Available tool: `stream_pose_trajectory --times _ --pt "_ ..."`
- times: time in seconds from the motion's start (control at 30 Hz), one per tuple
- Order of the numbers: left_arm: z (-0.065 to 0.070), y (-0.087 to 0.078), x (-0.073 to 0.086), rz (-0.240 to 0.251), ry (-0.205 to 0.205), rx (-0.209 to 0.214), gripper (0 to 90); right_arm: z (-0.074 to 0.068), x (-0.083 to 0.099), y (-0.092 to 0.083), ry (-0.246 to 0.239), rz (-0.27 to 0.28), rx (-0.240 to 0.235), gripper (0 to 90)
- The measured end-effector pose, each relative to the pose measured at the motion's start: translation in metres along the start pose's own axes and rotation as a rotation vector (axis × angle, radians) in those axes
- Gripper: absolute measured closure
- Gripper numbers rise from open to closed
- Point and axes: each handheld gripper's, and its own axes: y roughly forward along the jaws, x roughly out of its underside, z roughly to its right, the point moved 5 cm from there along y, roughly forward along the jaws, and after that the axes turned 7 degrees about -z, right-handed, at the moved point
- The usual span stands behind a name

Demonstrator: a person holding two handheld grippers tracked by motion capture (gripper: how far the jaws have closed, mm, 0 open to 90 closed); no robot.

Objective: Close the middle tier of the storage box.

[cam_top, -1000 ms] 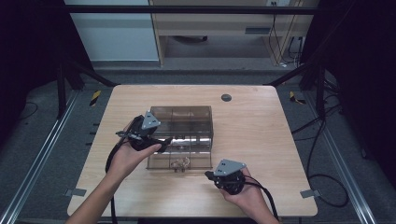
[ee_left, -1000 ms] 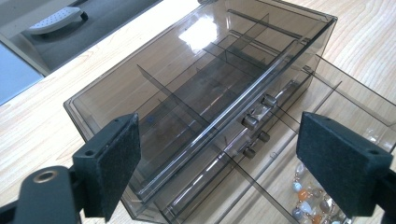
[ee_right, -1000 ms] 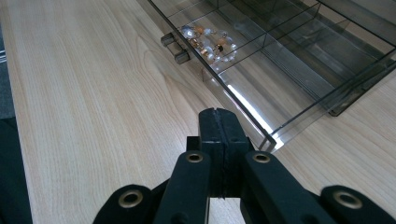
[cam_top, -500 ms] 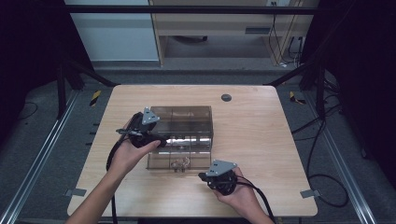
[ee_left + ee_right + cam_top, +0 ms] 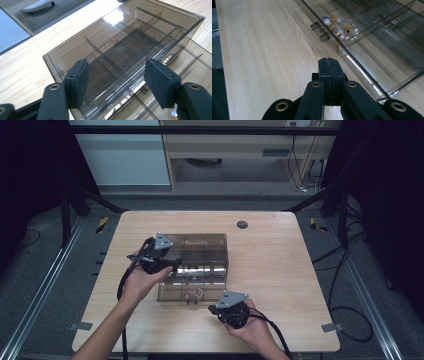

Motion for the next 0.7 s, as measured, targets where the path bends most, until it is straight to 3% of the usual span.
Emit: stream_pose_trajectory --times 0.27,0.5,0.7 --pt "0.000 0.007 0.001 -0.001 -0.040 0.037 54.1 0.001 -0.001 0.003 0.006 0.004 0.010 89.7" --pt "-0.005 0.014 0.003 -0.005 -0.072 0.040 71.1 0.002 -0.003 0.007 0.009 0.006 0.023 90.0" --pt "-0.008 0.018 0.005 0.016 -0.128 0.038 84.5 0.003 -0.004 0.010 0.011 0.013 0.030 90.0"
